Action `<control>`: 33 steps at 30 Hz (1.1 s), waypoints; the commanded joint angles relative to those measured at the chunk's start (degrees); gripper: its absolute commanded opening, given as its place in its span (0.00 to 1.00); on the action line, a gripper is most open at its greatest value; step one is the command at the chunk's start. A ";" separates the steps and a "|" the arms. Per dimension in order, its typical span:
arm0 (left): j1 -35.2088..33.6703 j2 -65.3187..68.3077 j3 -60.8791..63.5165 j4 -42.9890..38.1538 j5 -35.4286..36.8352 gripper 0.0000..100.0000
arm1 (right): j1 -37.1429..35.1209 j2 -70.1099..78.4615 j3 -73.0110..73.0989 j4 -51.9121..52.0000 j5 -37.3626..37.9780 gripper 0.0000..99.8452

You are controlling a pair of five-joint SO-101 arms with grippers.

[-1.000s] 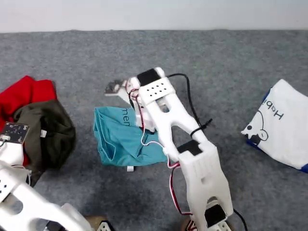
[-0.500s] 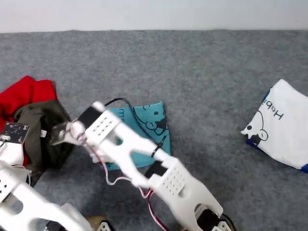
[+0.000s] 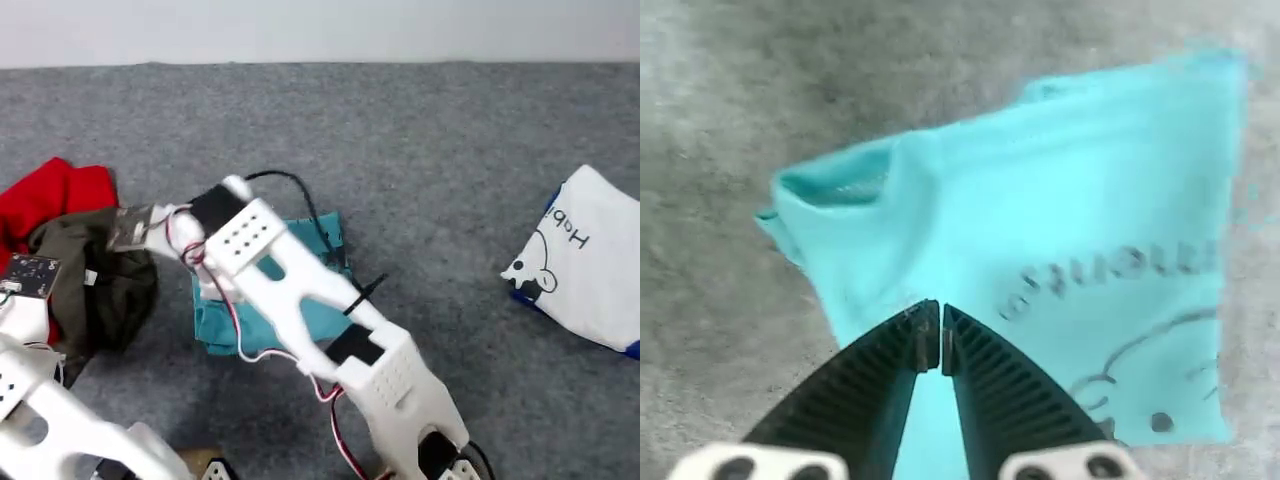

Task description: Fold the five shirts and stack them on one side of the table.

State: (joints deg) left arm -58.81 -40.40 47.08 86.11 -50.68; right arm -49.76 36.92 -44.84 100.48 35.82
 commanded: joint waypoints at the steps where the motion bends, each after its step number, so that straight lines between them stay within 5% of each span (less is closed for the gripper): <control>1: 0.35 -1.23 -0.40 -1.49 -0.62 0.02 | 1.10 -3.74 -3.25 2.15 -0.53 0.01; 15: -4.92 -1.23 -0.57 -2.02 -0.79 0.02 | -9.80 10.77 -5.54 -6.11 -6.33 0.01; 23: -4.66 -1.23 -0.48 -2.02 -0.79 0.02 | -3.47 8.57 -20.48 2.68 -7.47 0.01; 33: -4.66 -1.23 -0.40 -2.02 -0.79 0.02 | 3.91 4.44 -18.64 2.42 -11.87 0.01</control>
State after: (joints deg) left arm -63.38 -40.40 47.08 85.14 -50.86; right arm -46.59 46.42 -62.42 100.48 24.66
